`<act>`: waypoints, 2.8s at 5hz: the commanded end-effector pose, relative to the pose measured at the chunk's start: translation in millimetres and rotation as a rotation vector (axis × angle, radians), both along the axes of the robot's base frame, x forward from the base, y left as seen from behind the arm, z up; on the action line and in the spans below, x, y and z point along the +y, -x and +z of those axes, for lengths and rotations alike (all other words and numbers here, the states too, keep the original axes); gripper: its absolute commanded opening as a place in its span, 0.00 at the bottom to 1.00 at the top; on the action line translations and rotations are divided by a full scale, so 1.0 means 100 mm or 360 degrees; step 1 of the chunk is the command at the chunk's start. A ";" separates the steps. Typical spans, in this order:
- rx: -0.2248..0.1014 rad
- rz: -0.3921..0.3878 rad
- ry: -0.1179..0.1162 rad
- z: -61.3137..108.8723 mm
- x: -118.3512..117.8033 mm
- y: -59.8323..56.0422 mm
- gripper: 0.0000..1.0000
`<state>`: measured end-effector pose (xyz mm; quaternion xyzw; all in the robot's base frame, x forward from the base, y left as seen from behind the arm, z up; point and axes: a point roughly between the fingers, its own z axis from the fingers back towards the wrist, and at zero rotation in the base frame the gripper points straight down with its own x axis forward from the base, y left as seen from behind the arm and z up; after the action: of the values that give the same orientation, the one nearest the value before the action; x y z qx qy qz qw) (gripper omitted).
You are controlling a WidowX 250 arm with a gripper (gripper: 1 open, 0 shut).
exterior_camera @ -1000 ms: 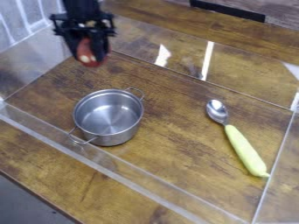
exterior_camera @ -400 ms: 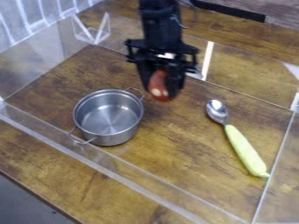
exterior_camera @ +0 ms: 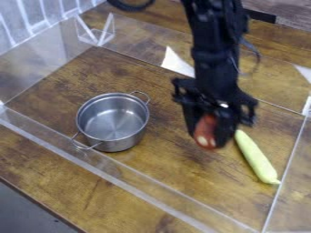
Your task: Remove the mushroom from the silver pot and put it on the table
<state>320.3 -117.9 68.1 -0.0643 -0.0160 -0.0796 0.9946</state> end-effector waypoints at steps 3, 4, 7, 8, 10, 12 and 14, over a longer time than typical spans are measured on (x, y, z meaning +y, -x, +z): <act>-0.0078 0.0070 -0.0010 0.04 0.06 -0.28 0.00; -0.0069 0.0179 -0.0019 -0.08 0.29 -0.36 0.00; -0.0042 0.0366 -0.0023 -0.25 0.57 -0.45 0.00; -0.0036 0.0406 -0.0026 -0.27 0.54 -0.44 0.00; -0.0025 0.0452 -0.0029 -0.30 0.48 -0.44 0.00; -0.0016 0.0416 -0.0032 -0.30 0.48 -0.46 0.00; 0.0006 0.0295 -0.0046 -0.28 0.55 -0.46 1.00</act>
<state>362.3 -71.4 28.6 -0.0491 -0.0028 0.0075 0.9988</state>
